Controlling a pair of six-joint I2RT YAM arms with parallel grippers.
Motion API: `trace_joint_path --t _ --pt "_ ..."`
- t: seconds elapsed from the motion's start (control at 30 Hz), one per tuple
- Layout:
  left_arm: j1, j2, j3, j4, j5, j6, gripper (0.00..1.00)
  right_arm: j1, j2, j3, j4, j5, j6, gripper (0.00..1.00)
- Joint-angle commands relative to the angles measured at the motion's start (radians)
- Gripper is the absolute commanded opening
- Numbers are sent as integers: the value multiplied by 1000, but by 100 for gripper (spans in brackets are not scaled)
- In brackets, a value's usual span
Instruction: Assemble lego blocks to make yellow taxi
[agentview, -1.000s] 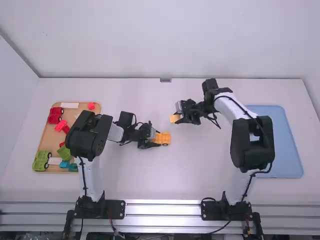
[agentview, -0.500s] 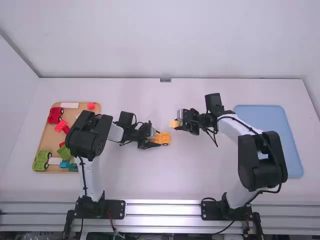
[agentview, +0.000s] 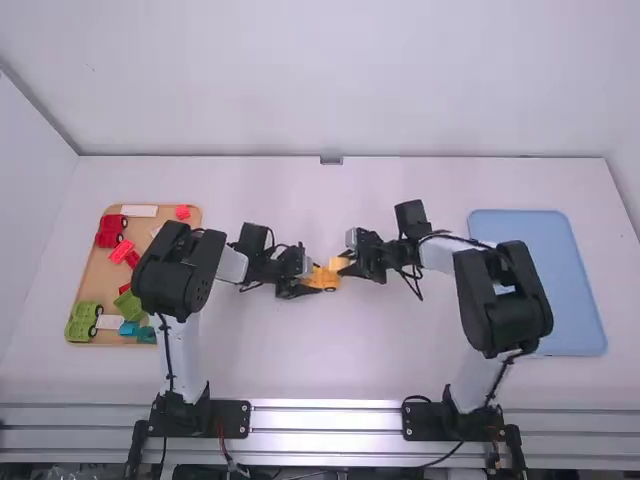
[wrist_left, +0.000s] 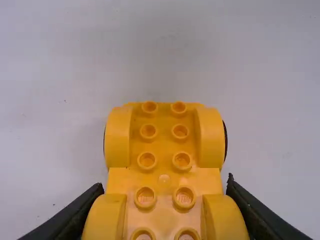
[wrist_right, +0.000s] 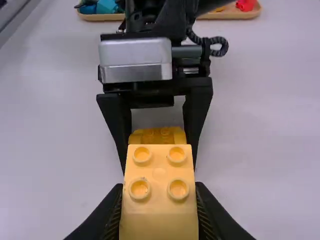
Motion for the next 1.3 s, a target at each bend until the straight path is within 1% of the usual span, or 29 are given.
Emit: trace_joint_path --t 0.0,0.13,0.2,0.33,0.53,0.67,0.93,0.97,1.0,1.2,1.27 --pt "-9 21 23 -8 9 -3 42 2 37 -6 5 -48 29 6" --pt "-9 21 27 -7 9 -3 43 36 40 -5 9 0 30 6" --pt "-12 21 27 -6 9 -3 43 60 40 1 4 69 35 6" --pt "-11 21 26 -10 9 -3 43 87 40 -2 49 150 120 3" --pt "-10 21 26 -53 8 -2 43 95 40 -2 36 202 97 2" --pt "-9 21 26 -64 9 4 43 96 40 -2 27 200 97 0" --pt "-16 21 26 -63 9 5 44 98 40 -2 1 193 62 0" --pt "-16 21 26 -63 9 4 44 98 40 -2 2 193 62 1" --pt "-15 21 26 -63 8 4 44 98 40 -2 3 193 62 0" --pt "-15 21 26 -64 9 4 44 98 40 -2 14 198 62 1" --pt "-17 21 26 -68 9 5 44 98 41 -2 13 202 61 4"
